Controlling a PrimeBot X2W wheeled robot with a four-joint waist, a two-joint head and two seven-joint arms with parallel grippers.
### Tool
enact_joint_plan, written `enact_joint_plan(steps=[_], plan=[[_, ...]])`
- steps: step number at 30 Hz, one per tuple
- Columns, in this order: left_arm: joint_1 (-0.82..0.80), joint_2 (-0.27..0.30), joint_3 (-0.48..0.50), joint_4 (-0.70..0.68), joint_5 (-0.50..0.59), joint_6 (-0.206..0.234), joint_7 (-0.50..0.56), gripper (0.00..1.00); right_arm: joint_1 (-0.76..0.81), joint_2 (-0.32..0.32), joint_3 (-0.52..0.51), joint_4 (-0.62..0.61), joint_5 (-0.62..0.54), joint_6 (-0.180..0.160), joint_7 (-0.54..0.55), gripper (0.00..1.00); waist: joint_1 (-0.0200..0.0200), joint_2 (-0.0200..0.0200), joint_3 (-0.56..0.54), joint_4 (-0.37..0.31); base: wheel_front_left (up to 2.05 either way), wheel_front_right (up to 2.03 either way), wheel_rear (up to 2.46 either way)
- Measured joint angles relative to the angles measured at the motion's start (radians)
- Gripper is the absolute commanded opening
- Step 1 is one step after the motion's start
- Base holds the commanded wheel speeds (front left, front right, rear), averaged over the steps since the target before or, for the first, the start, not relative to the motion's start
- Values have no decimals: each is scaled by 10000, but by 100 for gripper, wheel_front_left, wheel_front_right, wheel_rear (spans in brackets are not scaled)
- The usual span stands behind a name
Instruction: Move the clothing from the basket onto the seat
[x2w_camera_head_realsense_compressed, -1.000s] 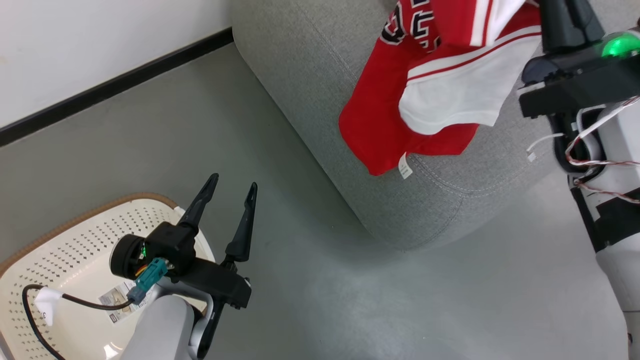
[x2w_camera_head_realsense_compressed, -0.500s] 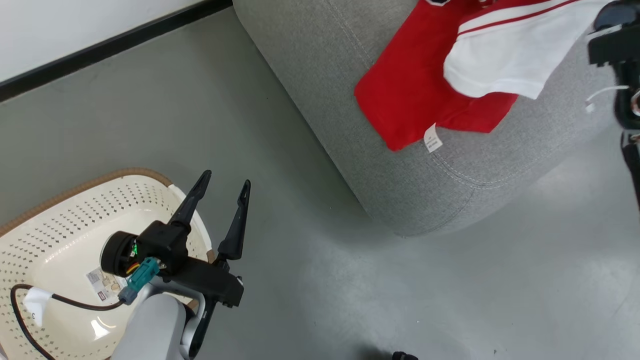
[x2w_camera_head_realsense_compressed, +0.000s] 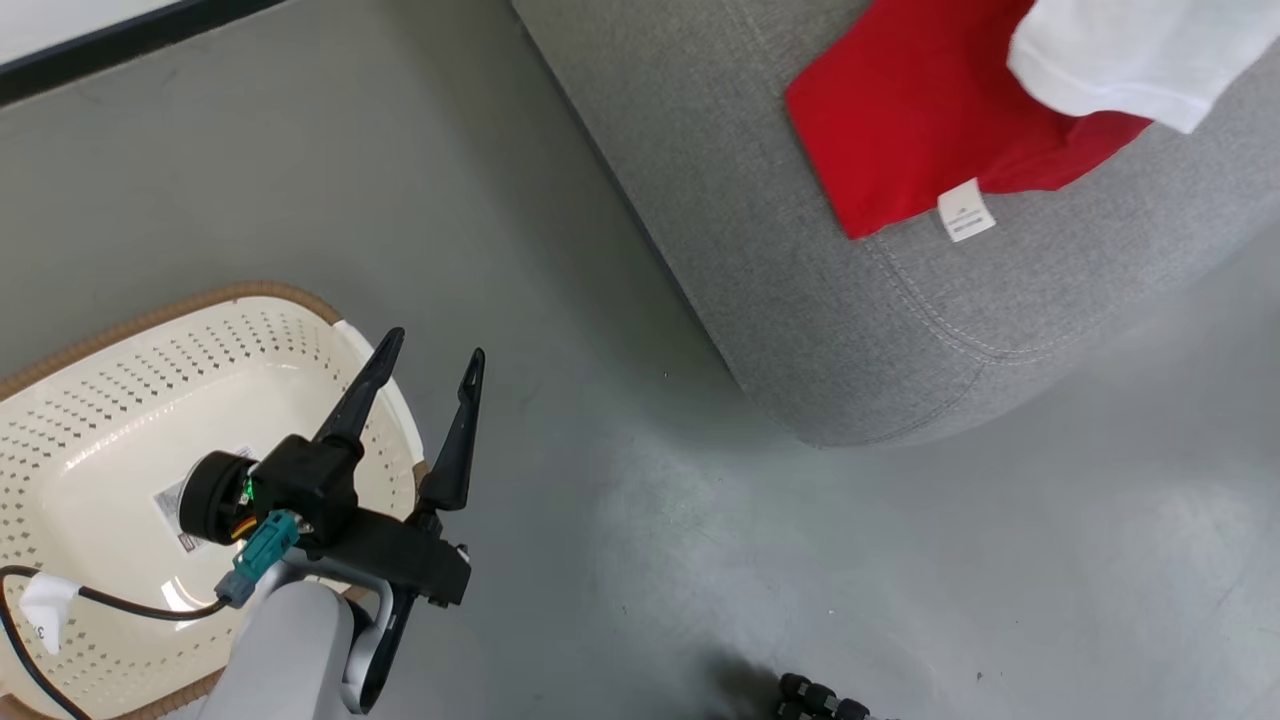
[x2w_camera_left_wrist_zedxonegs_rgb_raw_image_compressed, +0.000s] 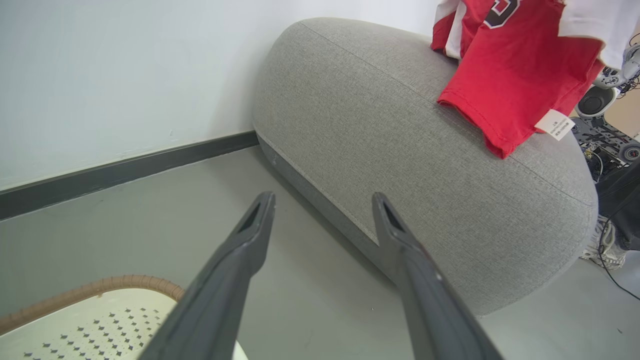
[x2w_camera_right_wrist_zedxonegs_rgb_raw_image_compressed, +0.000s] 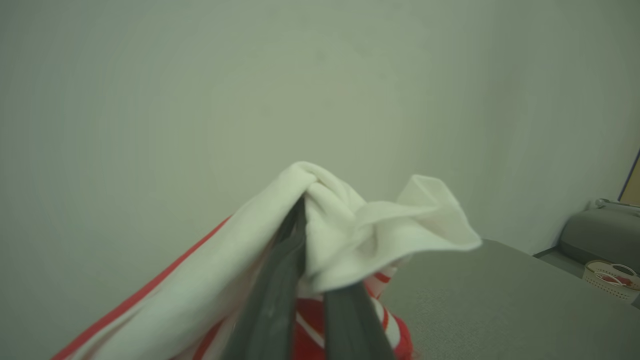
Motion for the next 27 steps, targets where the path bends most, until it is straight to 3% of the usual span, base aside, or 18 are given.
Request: enact_joint_plan(steps=[14,27], plan=[[-246,286,-113,-215,46,0,0,100,-854,-708,-945,1045,12,-88,0,0,0,1,939,468,0,0,0],[-463,502,-224,-341,140,0,-2,100,-1055,-698,-1415,2138,38,-529,0,0,0,0,1739,794,0,0,0]])
